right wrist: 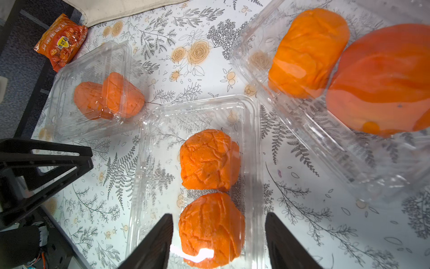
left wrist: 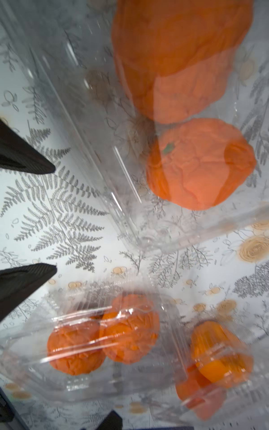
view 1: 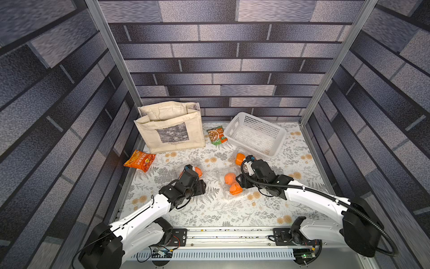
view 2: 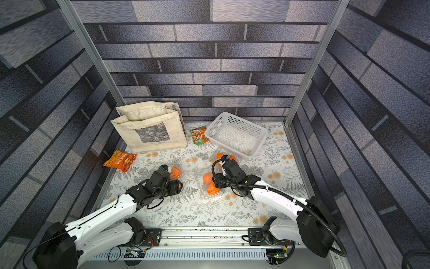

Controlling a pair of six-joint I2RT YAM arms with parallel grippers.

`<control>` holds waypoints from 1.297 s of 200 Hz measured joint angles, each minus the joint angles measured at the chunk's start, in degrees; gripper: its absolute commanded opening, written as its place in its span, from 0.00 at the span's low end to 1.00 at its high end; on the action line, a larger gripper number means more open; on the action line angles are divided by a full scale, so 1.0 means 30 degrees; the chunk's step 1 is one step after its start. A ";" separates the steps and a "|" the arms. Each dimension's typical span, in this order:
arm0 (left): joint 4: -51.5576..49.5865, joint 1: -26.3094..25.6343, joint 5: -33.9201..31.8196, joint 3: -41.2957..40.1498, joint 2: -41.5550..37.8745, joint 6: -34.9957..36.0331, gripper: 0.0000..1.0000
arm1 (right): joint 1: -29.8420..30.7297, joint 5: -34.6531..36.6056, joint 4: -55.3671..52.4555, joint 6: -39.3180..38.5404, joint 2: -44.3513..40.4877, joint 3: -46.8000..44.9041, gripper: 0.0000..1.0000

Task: Take oranges out of containers
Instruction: Adjust the packing box at the center of the board.

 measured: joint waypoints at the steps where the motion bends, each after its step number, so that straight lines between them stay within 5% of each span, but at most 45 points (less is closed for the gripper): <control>1: 0.0066 -0.0022 -0.0007 0.0000 0.0022 -0.0029 0.67 | 0.0000 0.0000 0.0000 0.0000 0.0000 0.0000 0.60; 94: 0.7395 -0.1268 0.0539 -0.0036 0.5450 -0.3147 0.54 | 0.0000 0.0058 0.0219 0.0488 0.0969 0.0393 0.57; 259: 0.9879 -0.1217 0.1639 0.0350 0.7686 -0.3621 0.55 | 0.0000 -0.0641 0.1508 0.0568 0.1647 0.0357 0.57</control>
